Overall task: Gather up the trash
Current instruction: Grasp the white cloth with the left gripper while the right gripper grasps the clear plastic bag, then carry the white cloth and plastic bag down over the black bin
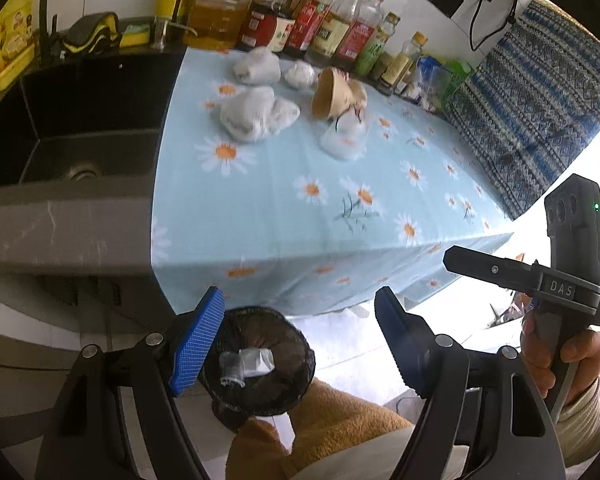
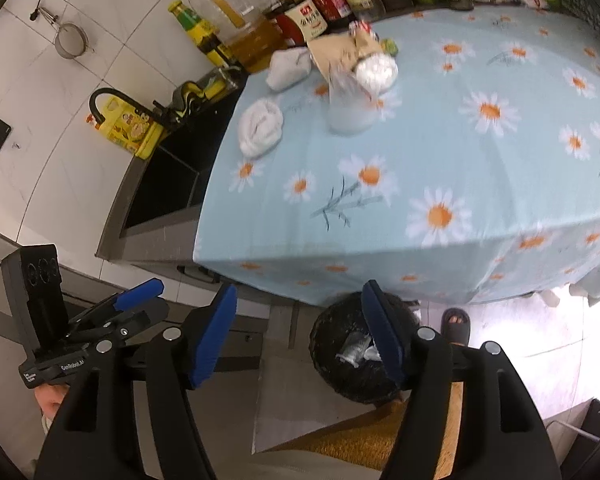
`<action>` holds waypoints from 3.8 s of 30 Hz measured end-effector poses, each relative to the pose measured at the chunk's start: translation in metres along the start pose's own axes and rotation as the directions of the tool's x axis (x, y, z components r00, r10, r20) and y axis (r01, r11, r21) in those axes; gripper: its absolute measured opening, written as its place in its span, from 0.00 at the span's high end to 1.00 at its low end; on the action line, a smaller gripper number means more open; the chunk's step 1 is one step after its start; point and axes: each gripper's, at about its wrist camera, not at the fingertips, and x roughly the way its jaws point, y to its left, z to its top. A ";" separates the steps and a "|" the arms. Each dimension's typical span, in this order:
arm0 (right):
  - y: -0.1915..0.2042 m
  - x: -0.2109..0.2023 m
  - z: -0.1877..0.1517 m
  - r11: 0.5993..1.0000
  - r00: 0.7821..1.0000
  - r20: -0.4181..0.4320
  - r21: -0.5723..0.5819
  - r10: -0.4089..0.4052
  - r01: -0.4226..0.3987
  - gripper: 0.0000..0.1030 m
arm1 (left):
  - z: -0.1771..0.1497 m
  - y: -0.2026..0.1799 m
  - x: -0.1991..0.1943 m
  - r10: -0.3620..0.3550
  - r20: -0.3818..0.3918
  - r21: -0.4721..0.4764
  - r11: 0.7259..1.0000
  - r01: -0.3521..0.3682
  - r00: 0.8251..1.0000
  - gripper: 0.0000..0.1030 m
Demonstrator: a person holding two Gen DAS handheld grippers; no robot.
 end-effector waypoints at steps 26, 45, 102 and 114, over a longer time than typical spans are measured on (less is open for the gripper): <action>-0.034 0.052 0.124 0.997 1.000 -0.029 -0.076 0.001 -0.003 0.20 | 0.113 -0.006 0.038 0.133 0.030 -0.063 0.989 -0.130 0.991 0.24; -0.050 0.123 0.176 0.993 0.991 -0.123 -0.112 -0.051 0.037 0.26 | 0.168 0.004 0.091 0.221 -0.066 -0.099 0.969 -0.227 0.973 0.16; -0.056 0.058 0.130 0.983 0.996 -0.035 -0.166 -0.088 0.081 0.49 | 0.144 -0.002 0.114 0.180 -0.106 -0.056 0.981 -0.187 0.978 0.64; -0.032 0.047 0.089 0.981 0.996 -0.039 -0.177 -0.082 0.074 0.49 | 0.100 -0.007 0.080 0.132 -0.087 -0.061 0.989 -0.138 0.987 0.64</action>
